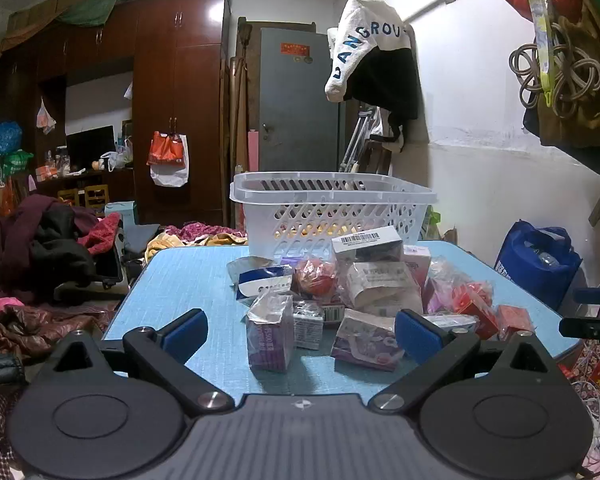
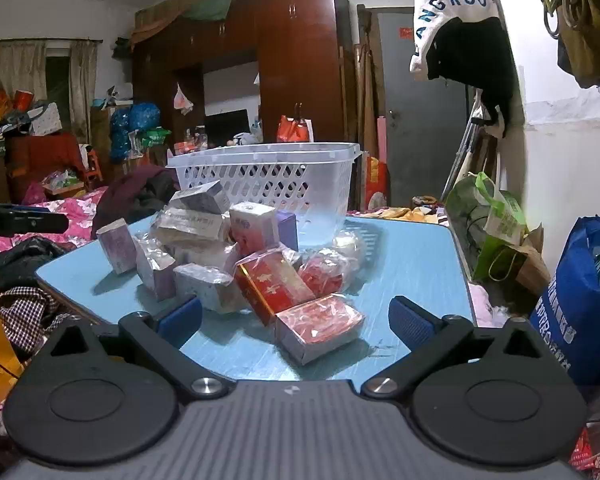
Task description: Organize objects
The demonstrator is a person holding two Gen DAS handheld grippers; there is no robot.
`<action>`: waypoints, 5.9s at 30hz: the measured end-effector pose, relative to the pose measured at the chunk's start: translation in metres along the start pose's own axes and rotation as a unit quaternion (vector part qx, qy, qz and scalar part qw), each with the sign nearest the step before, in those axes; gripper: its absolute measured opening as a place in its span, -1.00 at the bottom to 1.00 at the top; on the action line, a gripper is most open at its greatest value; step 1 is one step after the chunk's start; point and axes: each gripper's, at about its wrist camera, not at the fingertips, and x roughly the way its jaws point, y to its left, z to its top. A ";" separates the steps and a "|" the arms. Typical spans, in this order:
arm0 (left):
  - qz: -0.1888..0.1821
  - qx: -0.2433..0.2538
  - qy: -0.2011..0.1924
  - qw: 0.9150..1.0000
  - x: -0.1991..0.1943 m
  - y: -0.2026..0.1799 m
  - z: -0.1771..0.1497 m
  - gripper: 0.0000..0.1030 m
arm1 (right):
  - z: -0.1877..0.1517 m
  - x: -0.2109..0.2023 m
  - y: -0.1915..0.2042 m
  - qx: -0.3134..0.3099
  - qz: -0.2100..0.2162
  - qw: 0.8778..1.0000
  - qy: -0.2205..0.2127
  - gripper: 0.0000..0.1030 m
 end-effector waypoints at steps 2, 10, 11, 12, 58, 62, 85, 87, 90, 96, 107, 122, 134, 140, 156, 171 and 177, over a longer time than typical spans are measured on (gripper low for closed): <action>-0.001 0.000 0.000 1.000 0.000 0.000 0.000 0.97 | -0.001 0.000 0.002 -0.002 0.003 1.000 0.002 0.98; -0.001 0.000 0.001 1.000 0.000 0.001 0.000 0.97 | -0.002 0.001 0.002 -0.001 0.008 1.000 0.005 0.98; -0.001 0.000 0.001 1.000 0.000 0.001 0.000 0.97 | -0.002 0.000 0.002 0.000 0.008 1.000 0.005 0.98; -0.002 -0.001 0.001 1.000 0.000 0.001 0.000 0.97 | -0.002 0.000 0.001 0.000 0.008 1.000 0.005 0.98; -0.002 -0.013 0.017 1.000 0.008 0.006 -0.005 0.97 | -0.005 0.001 -0.004 0.008 0.013 1.000 0.003 0.99; -0.002 -0.014 0.017 1.000 0.009 0.007 -0.005 0.97 | -0.006 0.002 -0.003 0.007 0.015 1.000 0.003 0.99; -0.011 -0.023 0.008 1.000 0.043 0.043 -0.018 0.65 | -0.013 0.015 -0.004 0.015 0.022 1.000 -0.004 0.97; -0.027 -0.020 0.013 0.999 0.056 0.038 -0.021 0.62 | -0.016 0.021 -0.002 0.005 0.011 1.000 0.004 0.85; -0.031 -0.015 0.012 0.999 0.071 0.034 -0.023 0.49 | -0.018 0.030 -0.004 -0.004 0.003 1.000 0.009 0.71; -0.039 0.023 0.020 0.999 0.091 0.035 -0.028 0.49 | -0.026 0.051 -0.023 0.003 0.002 1.000 0.028 0.71; -0.047 -0.008 -0.004 0.999 0.090 0.044 -0.036 -0.27 | -0.023 0.037 -0.030 0.016 0.005 1.000 0.001 0.34; -0.081 -0.038 -0.004 0.996 0.179 0.047 0.141 -0.27 | 0.180 0.144 -0.017 -0.031 0.033 0.997 -0.054 0.34; -0.068 -0.019 0.056 0.996 0.251 0.028 0.146 0.70 | 0.176 0.219 -0.013 -0.053 0.023 0.998 0.020 0.64; -0.087 -0.028 -0.006 0.996 0.198 0.030 0.127 0.75 | 0.157 0.152 -0.021 -0.013 0.044 0.998 -0.052 1.00; -0.111 0.002 -0.018 0.994 0.086 -0.018 -0.006 0.75 | 0.008 0.064 -0.032 0.077 0.045 0.996 -0.004 0.87; -0.125 0.008 0.016 0.992 0.112 -0.033 -0.044 0.69 | -0.006 0.070 -0.022 0.041 0.089 0.995 0.015 0.11; -0.135 -0.016 -0.002 0.991 0.104 -0.026 -0.048 0.41 | -0.011 0.054 -0.015 0.045 0.077 0.996 0.000 0.10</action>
